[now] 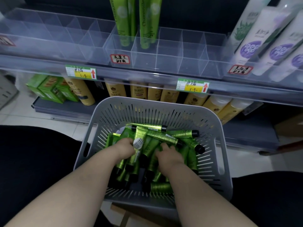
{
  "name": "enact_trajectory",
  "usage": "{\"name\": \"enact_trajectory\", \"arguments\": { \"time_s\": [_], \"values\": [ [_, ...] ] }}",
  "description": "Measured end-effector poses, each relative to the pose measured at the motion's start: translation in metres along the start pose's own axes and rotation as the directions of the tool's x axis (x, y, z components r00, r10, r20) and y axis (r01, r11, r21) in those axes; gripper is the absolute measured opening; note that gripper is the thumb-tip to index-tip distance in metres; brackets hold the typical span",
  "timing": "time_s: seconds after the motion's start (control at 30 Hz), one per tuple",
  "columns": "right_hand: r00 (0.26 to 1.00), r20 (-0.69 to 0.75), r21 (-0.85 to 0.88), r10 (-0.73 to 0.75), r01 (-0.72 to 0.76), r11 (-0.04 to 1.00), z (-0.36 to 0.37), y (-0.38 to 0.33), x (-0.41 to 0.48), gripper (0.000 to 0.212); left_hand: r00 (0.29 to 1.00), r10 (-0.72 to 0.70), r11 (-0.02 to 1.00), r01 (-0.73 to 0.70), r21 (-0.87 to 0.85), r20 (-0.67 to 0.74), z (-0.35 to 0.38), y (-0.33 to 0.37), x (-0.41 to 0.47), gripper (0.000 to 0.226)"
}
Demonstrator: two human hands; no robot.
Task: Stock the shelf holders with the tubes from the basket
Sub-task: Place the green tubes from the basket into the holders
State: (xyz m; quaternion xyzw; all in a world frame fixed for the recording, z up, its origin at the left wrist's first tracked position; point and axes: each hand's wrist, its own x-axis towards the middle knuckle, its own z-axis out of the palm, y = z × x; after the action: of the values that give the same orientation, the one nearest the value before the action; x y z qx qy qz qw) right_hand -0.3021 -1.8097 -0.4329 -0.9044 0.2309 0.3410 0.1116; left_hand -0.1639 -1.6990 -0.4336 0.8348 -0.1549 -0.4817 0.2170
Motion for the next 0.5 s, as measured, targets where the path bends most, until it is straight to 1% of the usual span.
{"name": "enact_trajectory", "arguments": {
  "time_s": [0.07,0.13,0.17,0.23,0.3,0.33,0.37,0.43,0.47,0.5],
  "values": [
    [1.0,-0.016,-0.004,0.017,-0.017,1.0,0.001,0.0,-0.002,0.053,0.999,-0.03,0.992,0.032,-0.124,0.017,-0.001,-0.001,-0.001,0.041],
    [0.998,-0.044,0.048,0.053,-0.051,0.998,0.0,0.001,-0.005,0.046,0.998,-0.042,0.958,0.051,-0.281,0.039,-0.001,0.0,-0.003,0.041],
    [0.996,-0.052,0.09,0.076,-0.071,0.993,0.0,0.003,-0.005,0.041,0.998,-0.039,0.922,0.057,-0.382,0.055,-0.001,0.002,-0.004,0.041],
    [0.991,-0.066,0.182,0.118,-0.104,0.978,0.001,0.007,-0.006,0.031,0.994,-0.018,0.805,0.076,-0.588,0.105,-0.003,0.008,-0.009,0.039],
    [0.985,-0.101,0.257,0.142,-0.112,0.96,0.001,0.011,-0.006,0.031,0.988,0.021,0.691,0.097,-0.716,0.155,-0.005,0.013,-0.015,0.037],
    [0.979,-0.119,0.326,0.169,-0.122,0.938,0.002,0.013,-0.007,0.035,0.984,0.042,0.658,0.103,-0.746,0.173,-0.007,0.015,-0.018,0.037],
    [0.97,-0.124,0.422,0.211,-0.141,0.896,0.0,0.014,-0.01,0.04,0.979,0.069,0.625,0.106,-0.774,0.19,-0.009,0.016,-0.021,0.039],
    [0.952,-0.108,0.605,0.288,-0.167,0.779,-0.005,0.017,-0.016,0.05,0.969,0.127,0.576,0.101,-0.811,0.21,-0.013,0.018,-0.025,0.041],
    [0.946,-0.073,0.679,0.315,-0.184,0.711,-0.008,0.018,-0.021,0.053,0.964,0.16,0.539,0.096,-0.837,0.214,-0.014,0.019,-0.026,0.04],
    [0.943,-0.018,0.765,0.333,-0.202,0.612,-0.011,0.02,-0.023,0.052,0.958,0.193,0.496,0.093,-0.863,0.214,-0.016,0.021,-0.028,0.038]
  ]
}}
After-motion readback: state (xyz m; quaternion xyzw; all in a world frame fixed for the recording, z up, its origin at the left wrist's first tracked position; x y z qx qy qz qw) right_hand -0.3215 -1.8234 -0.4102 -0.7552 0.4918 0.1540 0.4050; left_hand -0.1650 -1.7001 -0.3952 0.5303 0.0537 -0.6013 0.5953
